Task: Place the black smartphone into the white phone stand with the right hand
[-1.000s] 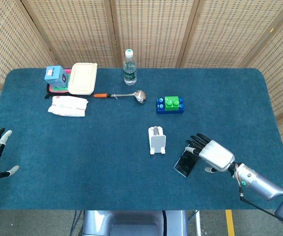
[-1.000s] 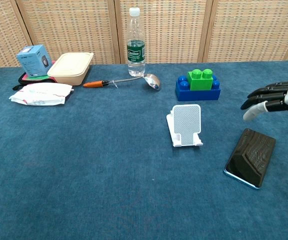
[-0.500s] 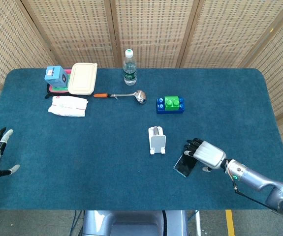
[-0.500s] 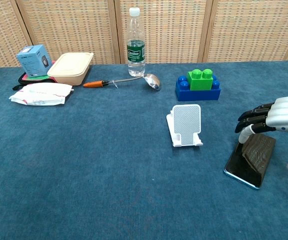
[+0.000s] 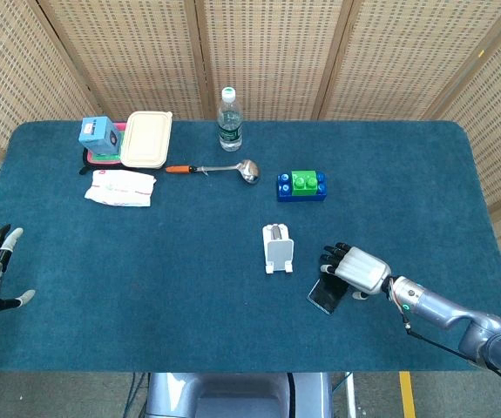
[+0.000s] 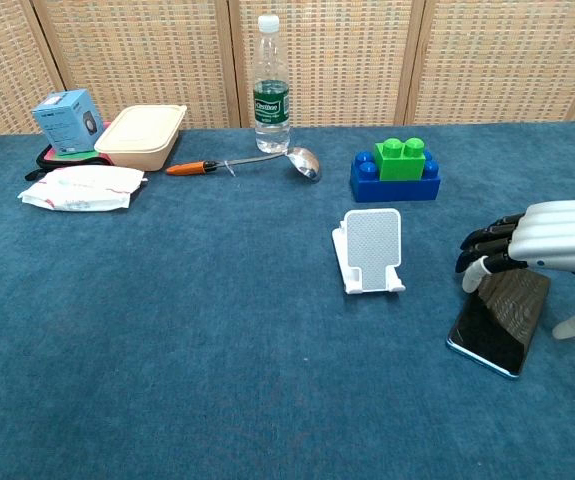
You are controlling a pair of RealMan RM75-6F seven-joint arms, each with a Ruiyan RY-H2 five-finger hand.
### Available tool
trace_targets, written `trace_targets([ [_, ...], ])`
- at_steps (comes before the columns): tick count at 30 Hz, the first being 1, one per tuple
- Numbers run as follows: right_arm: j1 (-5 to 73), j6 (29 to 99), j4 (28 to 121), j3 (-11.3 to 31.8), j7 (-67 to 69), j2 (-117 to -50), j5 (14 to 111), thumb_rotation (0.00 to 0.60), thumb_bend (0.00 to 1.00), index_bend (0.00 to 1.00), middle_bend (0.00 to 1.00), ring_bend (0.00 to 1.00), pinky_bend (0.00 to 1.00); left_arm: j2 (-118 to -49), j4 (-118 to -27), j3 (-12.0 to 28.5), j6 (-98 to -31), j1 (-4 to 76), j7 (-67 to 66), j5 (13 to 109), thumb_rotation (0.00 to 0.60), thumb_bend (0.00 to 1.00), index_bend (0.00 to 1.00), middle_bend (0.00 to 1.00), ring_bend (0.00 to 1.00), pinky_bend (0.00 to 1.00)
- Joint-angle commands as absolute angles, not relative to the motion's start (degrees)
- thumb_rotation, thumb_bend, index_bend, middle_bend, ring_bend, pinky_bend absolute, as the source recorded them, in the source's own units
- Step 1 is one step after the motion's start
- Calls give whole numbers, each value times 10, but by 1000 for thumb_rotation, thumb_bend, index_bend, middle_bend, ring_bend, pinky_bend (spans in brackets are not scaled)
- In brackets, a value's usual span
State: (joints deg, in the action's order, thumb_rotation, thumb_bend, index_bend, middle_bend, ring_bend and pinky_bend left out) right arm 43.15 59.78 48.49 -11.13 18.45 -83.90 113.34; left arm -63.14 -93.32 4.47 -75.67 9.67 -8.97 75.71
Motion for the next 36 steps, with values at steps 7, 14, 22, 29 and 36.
trace_targets([
  [7,433,607,470,-122,182,-850,1130,600,210,256,179,103,167,-632,-933,44,-755,98,-89,755,600,0,0,0,0,0],
  [14,436,605,462,-131,182,-861,1124,600,267,289,211,118,167,-631,-935,43,-756,99,-89,755,600,0,0,0,0,0],
  [22,433,622,439,-139,198,-879,1118,600,355,450,418,316,288,-631,-934,43,-753,100,-88,753,600,0,0,0,0,0],
  [29,418,677,385,-151,236,-903,1125,600,508,556,544,443,402,-631,-935,42,-751,102,-91,751,600,0,0,0,0,0],
  [36,404,727,344,-160,262,-909,1128,600,588,561,546,449,416,-633,-932,40,-750,103,-92,751,600,0,0,0,0,0],
])
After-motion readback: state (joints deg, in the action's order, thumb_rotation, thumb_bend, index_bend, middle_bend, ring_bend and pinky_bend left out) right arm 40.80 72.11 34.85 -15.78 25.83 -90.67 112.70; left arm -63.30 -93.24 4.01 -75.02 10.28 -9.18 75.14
